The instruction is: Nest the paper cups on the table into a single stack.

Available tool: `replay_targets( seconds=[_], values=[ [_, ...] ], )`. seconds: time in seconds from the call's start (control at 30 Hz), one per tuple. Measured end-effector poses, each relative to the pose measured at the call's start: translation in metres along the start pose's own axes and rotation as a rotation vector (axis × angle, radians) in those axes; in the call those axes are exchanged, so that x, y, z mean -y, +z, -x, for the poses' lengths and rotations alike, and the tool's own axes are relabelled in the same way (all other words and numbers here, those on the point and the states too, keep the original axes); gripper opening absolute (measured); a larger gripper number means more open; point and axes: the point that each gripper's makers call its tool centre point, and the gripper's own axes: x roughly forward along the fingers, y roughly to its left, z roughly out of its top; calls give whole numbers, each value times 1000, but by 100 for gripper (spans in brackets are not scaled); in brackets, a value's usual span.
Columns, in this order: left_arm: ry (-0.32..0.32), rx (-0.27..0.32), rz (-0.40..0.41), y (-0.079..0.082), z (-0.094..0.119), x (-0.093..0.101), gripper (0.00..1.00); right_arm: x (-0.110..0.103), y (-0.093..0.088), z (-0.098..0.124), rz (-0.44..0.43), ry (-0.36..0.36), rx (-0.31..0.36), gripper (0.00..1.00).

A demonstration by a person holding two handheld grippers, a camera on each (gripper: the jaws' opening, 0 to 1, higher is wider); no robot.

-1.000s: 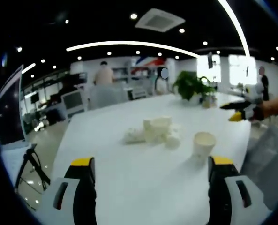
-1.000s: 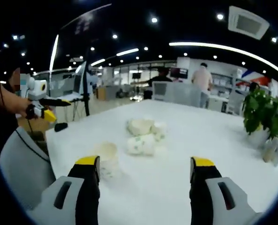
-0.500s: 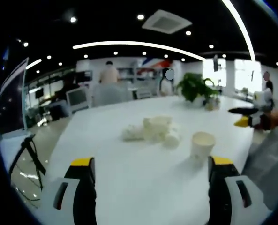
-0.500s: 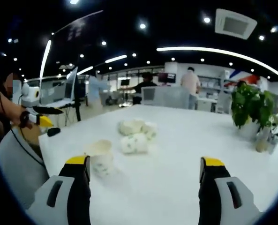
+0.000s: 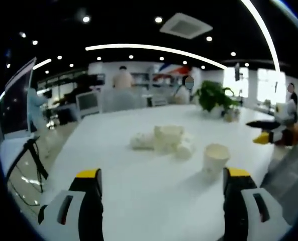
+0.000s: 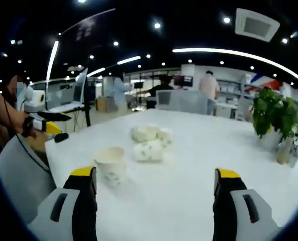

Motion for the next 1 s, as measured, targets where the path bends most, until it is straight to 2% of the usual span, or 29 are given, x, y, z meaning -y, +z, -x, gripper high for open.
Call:
replay_targets(
  seconds=[0.07,0.13,0.2,0.27,0.37,0.47,0.6,0.73,0.9,1.0],
  values=[
    [-40,32,-44,4,-3,10,99,5,3,0,-10,3,14,95],
    [-57,26,-66,1,-5,15,99,10,0,-2,1,10,11,94],
    [-67,1,-48,-3,-5,18,99,13,-6,-3,18,35,-27,93],
    [-65,-16,-52,-7,-5,18,99,15,-2,-3,43,69,-36,93],
    [-96,-16,-86,-8,-6,28,99,17,4,-10,60,114,-40,93],
    [-99,-10,-81,-8,-3,28,99,18,7,-23,101,154,-59,91],
    [-66,-6,-64,-7,-2,21,99,19,15,-44,108,198,-73,87],
    [-61,0,-53,-8,-2,19,99,17,23,-66,135,235,-78,85],
    [-52,-1,-51,-8,-2,17,99,18,32,-96,98,269,-84,83],
    [-36,-14,-76,-10,-3,16,99,19,31,-115,99,287,-102,81]
  ],
)
